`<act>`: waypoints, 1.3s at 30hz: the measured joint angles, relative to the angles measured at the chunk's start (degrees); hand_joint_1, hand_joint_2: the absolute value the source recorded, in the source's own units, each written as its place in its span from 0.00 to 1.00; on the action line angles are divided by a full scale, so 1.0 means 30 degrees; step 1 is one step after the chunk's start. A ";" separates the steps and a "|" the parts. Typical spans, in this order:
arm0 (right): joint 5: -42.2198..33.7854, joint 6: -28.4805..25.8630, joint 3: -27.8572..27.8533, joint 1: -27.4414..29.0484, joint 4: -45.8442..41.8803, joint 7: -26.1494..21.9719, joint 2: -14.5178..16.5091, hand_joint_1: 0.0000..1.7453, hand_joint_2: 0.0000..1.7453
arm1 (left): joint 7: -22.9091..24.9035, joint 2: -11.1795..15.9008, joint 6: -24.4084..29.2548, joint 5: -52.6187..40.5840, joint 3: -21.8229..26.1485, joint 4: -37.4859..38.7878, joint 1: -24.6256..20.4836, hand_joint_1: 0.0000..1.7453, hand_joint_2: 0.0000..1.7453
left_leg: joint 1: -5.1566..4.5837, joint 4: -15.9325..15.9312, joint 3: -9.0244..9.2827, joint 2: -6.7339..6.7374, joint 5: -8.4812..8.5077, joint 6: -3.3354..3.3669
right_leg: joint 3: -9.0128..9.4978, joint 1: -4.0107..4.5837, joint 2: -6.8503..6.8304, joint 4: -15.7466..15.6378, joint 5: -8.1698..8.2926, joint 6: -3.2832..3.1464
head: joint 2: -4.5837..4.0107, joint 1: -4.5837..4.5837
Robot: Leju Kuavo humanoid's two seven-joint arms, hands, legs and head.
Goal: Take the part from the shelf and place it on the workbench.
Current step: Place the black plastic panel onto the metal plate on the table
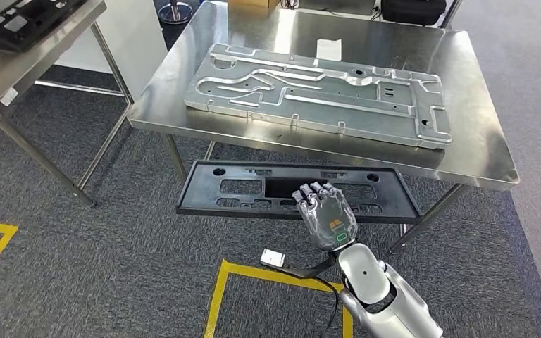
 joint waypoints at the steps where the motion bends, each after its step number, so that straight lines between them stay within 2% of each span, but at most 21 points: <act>1: 0.0000 0.0005 0.0000 -0.0067 0.0080 -0.0044 0.0000 1.00 1.00 | 0.0000 0.0011 0.0002 0.0007 -0.0004 0.0000 -0.0023 0.00 1.00 | 0.0020 -0.0063 0.0180 0.0001 -0.0124 0.0042 | -0.0855 -0.0082 -0.0012 0.1132 -0.0377 0.0118 | 0.0000 0.0038; 3: 0.0002 0.0009 0.0000 -0.0098 0.0244 -0.0102 0.0000 1.00 1.00 | 0.0002 0.0013 0.0000 0.0022 -0.0007 0.0000 -0.0014 0.00 1.00 | 0.0041 -0.0093 0.0548 -0.0024 -0.0440 0.0032 | -0.2266 -0.0266 -0.0023 0.2514 -0.0922 0.0320 | -0.0002 0.0034; 4: 0.0002 0.0009 0.0000 -0.0096 0.0323 -0.0131 0.0000 1.00 1.00 | 0.0004 0.0013 -0.0002 0.0022 -0.0009 0.0000 0.0005 0.00 1.00 | 0.0058 -0.0092 0.0780 -0.0040 -0.0632 -0.0003 | -0.2594 -0.0339 -0.0033 0.2422 -0.0770 0.0401 | -0.0003 0.0038; 5: 0.0002 0.0009 0.0000 -0.0097 0.0394 -0.0153 0.0000 1.00 1.00 | 0.0004 0.0013 -0.0004 0.0022 -0.0011 0.0000 0.0022 0.00 1.00 | 0.0079 -0.0092 0.1056 -0.0056 -0.0843 -0.0063 | -0.2631 -0.0396 -0.0049 0.1752 -0.0208 0.0445 | -0.0005 0.0044; 8: 0.0004 0.0035 0.0004 -0.0160 0.0532 -0.0151 -0.0002 1.00 1.00 | 0.0004 0.0013 -0.0007 0.0024 -0.0018 0.0004 0.0042 0.00 1.00 | 0.0102 -0.0115 0.1761 -0.0069 -0.1492 -0.0362 | -0.2006 -0.0399 -0.0161 -0.1596 0.2519 0.0301 | -0.0004 0.0058; 10: 0.0002 0.0076 0.0011 -0.0244 0.0588 -0.0169 0.0004 1.00 1.00 | 0.0007 0.0015 -0.0011 0.0027 -0.0022 0.0007 -0.0019 0.00 1.00 | 0.0085 -0.0130 0.1920 -0.0052 -0.1745 -0.0631 | -0.1904 -0.0269 -0.0172 -0.2411 0.3130 0.0004 | -0.0002 0.0040; 12: 0.0002 0.0102 0.0004 -0.0352 0.0596 -0.0255 0.0002 1.00 1.00 | 0.0009 0.0020 -0.0011 0.0029 -0.0025 0.0007 -0.0097 0.00 1.00 | 0.0102 -0.0062 0.2068 -0.0025 -0.1815 -0.0884 | -0.1708 -0.0233 -0.0119 -0.2470 0.2961 -0.0343 | -0.0004 0.0016; 14: 0.0002 0.0115 -0.0014 -0.0496 0.0592 -0.0324 -0.0002 1.00 1.00 | 0.0006 0.0044 -0.0011 0.0033 -0.0029 0.0007 -0.0120 0.00 1.00 | 0.0146 0.0982 0.1694 -0.0005 -0.1867 -0.1038 | -0.1286 -0.0263 -0.0104 -0.2619 0.2720 -0.0657 | -0.0005 -0.0006; 17: 0.0002 0.0148 -0.0016 -0.0638 0.0594 -0.0391 0.0020 1.00 1.00 | 0.0007 0.0064 -0.0015 0.0035 -0.0031 0.0007 -0.0116 0.00 1.00 | 0.0177 0.4484 -0.0510 0.0003 -0.2912 -0.1183 | -0.0668 -0.0189 -0.0097 -0.2679 0.2244 -0.0914 | -0.0004 -0.0039; 19: 0.0004 0.0179 -0.0015 -0.0632 0.0603 -0.0432 0.0026 1.00 1.00 | 0.0011 0.0066 -0.0018 0.0035 -0.0031 0.0007 -0.0053 0.00 1.00 | 0.0174 0.5360 -0.1601 0.0004 -0.3498 -0.1176 | -0.0196 -0.0104 -0.0056 -0.2657 0.1842 -0.0954 | -0.0004 -0.0035; 20: 0.0004 0.0189 -0.0015 -0.0631 0.0607 -0.0446 0.0029 1.00 1.00 | 0.0011 0.0071 -0.0018 0.0035 -0.0031 0.0007 -0.0023 0.00 1.00 | 0.0165 0.4897 -0.1736 0.0005 -0.3210 -0.1121 | 0.0078 -0.0068 -0.0033 -0.2640 0.1630 -0.0949 | -0.0005 -0.0037; 22: 0.0005 0.0184 -0.0015 -0.0647 0.0610 -0.0448 0.0038 1.00 1.00 | 0.0011 0.0104 -0.0018 0.0037 -0.0031 0.0007 0.0016 0.00 1.00 | 0.0110 0.2626 -0.1398 0.0008 -0.1307 -0.0890 | 0.0611 -0.0020 -0.0009 -0.2622 0.1197 -0.0898 | -0.0005 -0.0037; 24: 0.0007 0.0155 -0.0016 -0.0695 0.0614 -0.0450 0.0044 1.00 1.00 | 0.0011 0.0148 -0.0018 0.0037 -0.0031 0.0007 0.0018 0.00 1.00 | -0.0021 0.0810 -0.1111 0.0010 0.0168 -0.0660 | 0.0881 0.0015 0.0015 -0.2621 0.0882 -0.0755 | -0.0004 -0.0004; 25: 0.0007 0.0138 -0.0022 -0.0716 0.0603 -0.0454 0.0042 1.00 1.00 | 0.0011 0.0164 -0.0016 0.0037 -0.0031 0.0007 0.0022 0.00 1.00 | -0.0080 0.0444 -0.1082 0.0008 0.0436 -0.0561 | 0.0908 0.0018 0.0028 -0.2606 0.0818 -0.0643 | -0.0005 0.0014; 28: 0.0002 0.0116 -0.0056 -0.0775 0.0449 -0.0488 0.0027 1.00 1.00 | 0.0009 0.0150 -0.0011 0.0038 -0.0031 0.0009 0.0039 0.00 1.00 | -0.0036 0.0137 -0.0693 -0.0012 0.0369 -0.0310 | 0.0949 0.0025 0.0022 -0.2301 0.0778 -0.0290 | -0.0003 0.0039; 30: 0.0002 0.0138 -0.0102 -0.0913 0.0310 -0.0508 0.0007 1.00 1.00 | 0.0007 0.0141 -0.0011 0.0040 -0.0031 0.0009 0.0023 0.00 1.00 | 0.0077 -0.0091 -0.0250 -0.0021 0.0271 -0.0153 | 0.0321 -0.0022 -0.0005 -0.1006 0.0394 -0.0078 | -0.0003 0.0126; 33: 0.0002 0.0246 -0.0224 -0.1065 0.0144 -0.0566 -0.0026 1.00 1.00 | 0.0027 0.0164 -0.0016 0.0047 -0.0031 0.0007 -0.0018 0.00 1.00 | 0.0099 -0.0160 0.0125 -0.0028 -0.0081 -0.0089 | -0.1938 -0.0201 -0.0023 0.2281 -0.0848 0.0206 | -0.0002 0.0202; 34: 0.0004 0.0291 -0.0273 -0.1052 0.0115 -0.0621 -0.0029 1.00 1.00 | 0.0042 0.0166 -0.0024 0.0049 -0.0031 0.0007 -0.0007 0.00 1.00 | 0.0103 -0.0156 0.0297 -0.0033 -0.0230 -0.0104 | -0.2447 -0.0259 -0.0029 0.2716 -0.0854 0.0256 | 0.0000 0.0202; 35: 0.0004 0.0324 -0.0323 -0.1037 0.0091 -0.0685 -0.0029 1.00 1.00 | 0.0060 0.0166 -0.0034 0.0051 -0.0029 0.0009 0.0012 0.00 1.00 | 0.0110 -0.0153 0.0509 -0.0040 -0.0391 -0.0132 | -0.2606 -0.0307 -0.0040 0.2465 -0.0424 0.0278 | -0.0002 0.0206; 37: 0.0004 0.0368 -0.0476 -0.1033 0.0024 -0.0827 -0.0047 1.00 1.00 | 0.0093 0.0162 -0.0051 0.0057 -0.0029 0.0011 0.0041 0.00 1.00 | 0.0125 -0.0161 0.0981 -0.0056 -0.0759 -0.0248 | -0.2056 -0.0373 -0.0091 0.0148 0.1454 0.0268 | -0.0003 0.0222; 39: 0.0004 0.0406 -0.0651 -0.1062 -0.0042 -0.0894 -0.0073 1.00 1.00 | 0.0109 0.0158 -0.0060 0.0069 -0.0031 0.0015 0.0024 0.00 1.00 | 0.0114 -0.0176 0.1288 -0.0062 -0.1080 -0.0469 | -0.1479 -0.0274 -0.0149 -0.1953 0.2560 0.0100 | -0.0002 0.0202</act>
